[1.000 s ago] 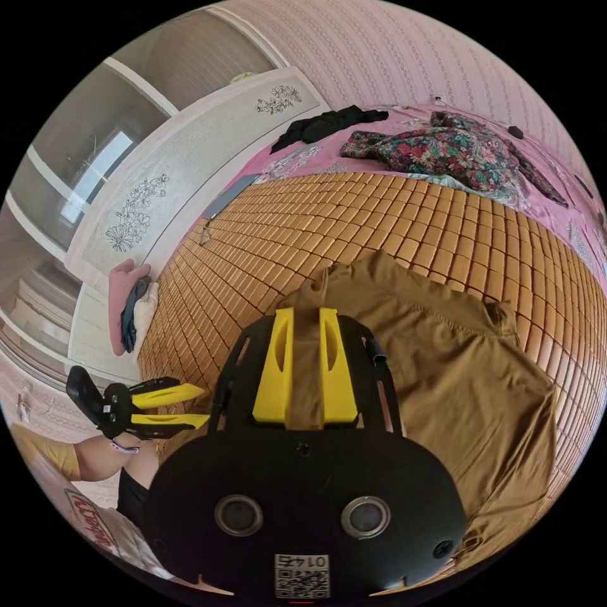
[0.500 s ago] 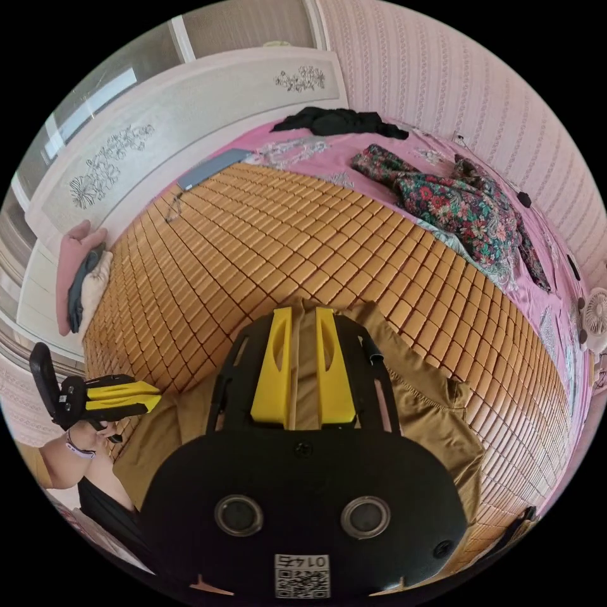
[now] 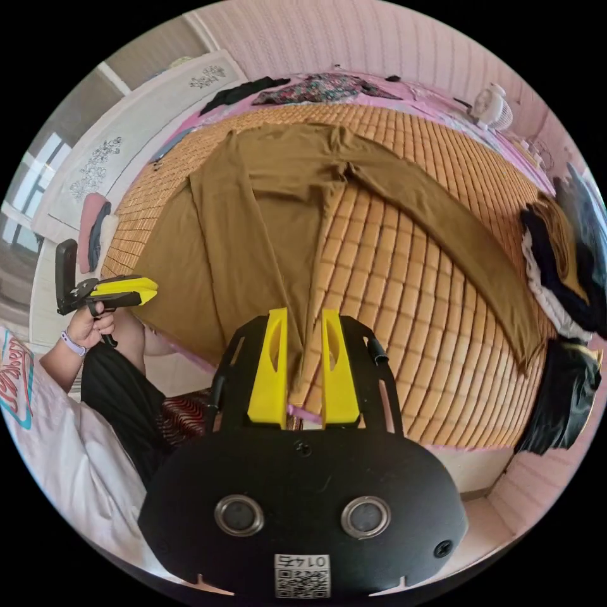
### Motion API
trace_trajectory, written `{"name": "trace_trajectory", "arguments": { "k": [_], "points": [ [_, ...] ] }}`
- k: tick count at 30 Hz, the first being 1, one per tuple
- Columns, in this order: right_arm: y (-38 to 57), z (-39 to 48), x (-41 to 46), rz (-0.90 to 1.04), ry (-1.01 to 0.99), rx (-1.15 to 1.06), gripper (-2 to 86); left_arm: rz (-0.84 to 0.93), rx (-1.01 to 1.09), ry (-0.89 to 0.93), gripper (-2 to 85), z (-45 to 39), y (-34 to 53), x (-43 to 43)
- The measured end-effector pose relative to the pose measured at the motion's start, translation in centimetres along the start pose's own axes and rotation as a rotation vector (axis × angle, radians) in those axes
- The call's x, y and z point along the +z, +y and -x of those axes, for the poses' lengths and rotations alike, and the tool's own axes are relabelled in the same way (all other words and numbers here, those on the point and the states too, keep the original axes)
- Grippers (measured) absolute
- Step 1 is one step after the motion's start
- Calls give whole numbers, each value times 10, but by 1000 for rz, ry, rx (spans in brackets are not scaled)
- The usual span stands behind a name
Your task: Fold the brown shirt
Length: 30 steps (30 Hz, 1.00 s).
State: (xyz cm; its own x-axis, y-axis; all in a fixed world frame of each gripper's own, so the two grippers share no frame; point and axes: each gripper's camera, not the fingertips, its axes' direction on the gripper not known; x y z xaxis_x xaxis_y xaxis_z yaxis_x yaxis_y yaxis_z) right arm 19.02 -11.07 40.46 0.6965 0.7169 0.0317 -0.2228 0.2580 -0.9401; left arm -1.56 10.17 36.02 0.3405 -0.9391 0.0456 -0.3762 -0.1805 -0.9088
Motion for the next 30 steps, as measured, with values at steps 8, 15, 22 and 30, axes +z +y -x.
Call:
{"name": "trace_trajectory", "arguments": {
  "k": [8, 15, 22, 30],
  "points": [
    [25, -16, 22, 103, -190, 73, 39, 134, 245, -50, 45, -89, -26, 51],
    [38, -19, 11, 128, -237, 54, 36, 119, 333, -72, 47, -134, -29, 48],
    [43, -49, -18, -22, -148, 125, 58, 197, 283, -81, 42, -136, -27, 69],
    [53, -156, -42, -314, 280, 563, 74, 212, 305, -191, 17, -138, -40, 97]
  ]
}}
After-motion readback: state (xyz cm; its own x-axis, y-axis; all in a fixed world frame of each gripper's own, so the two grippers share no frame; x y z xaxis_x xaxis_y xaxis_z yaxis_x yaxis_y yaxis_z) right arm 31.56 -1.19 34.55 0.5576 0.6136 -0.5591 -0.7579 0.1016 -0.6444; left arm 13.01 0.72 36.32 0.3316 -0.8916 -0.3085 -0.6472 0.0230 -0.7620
